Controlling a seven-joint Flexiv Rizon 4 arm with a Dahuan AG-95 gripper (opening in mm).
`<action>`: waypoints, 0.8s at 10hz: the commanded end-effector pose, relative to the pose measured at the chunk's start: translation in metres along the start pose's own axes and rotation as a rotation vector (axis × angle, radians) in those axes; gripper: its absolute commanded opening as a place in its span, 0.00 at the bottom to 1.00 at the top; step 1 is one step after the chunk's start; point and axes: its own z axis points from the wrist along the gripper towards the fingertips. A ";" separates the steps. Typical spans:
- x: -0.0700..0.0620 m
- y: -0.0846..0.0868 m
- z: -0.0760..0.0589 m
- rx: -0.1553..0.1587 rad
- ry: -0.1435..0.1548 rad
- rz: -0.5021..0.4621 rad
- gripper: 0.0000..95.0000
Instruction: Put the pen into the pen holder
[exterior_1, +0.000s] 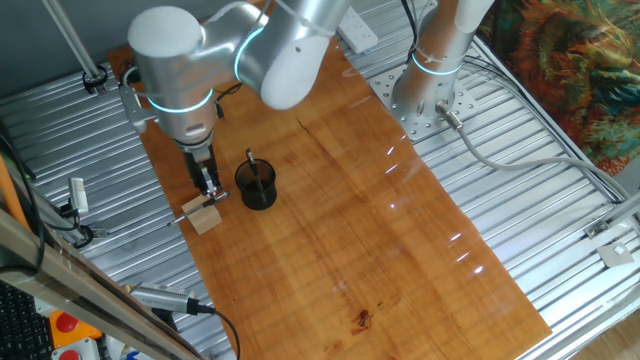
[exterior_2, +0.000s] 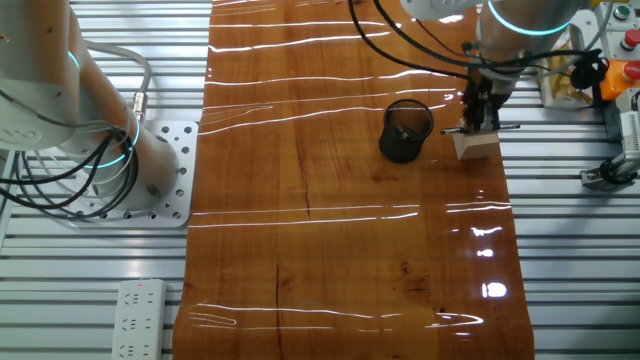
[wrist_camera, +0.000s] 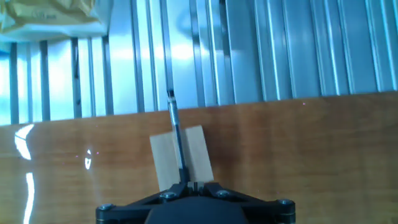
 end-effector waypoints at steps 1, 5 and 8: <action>0.000 0.003 0.014 0.006 -0.001 -0.012 0.40; 0.014 -0.003 0.027 0.021 0.001 -0.044 0.40; 0.028 -0.008 0.034 0.023 0.002 -0.055 0.40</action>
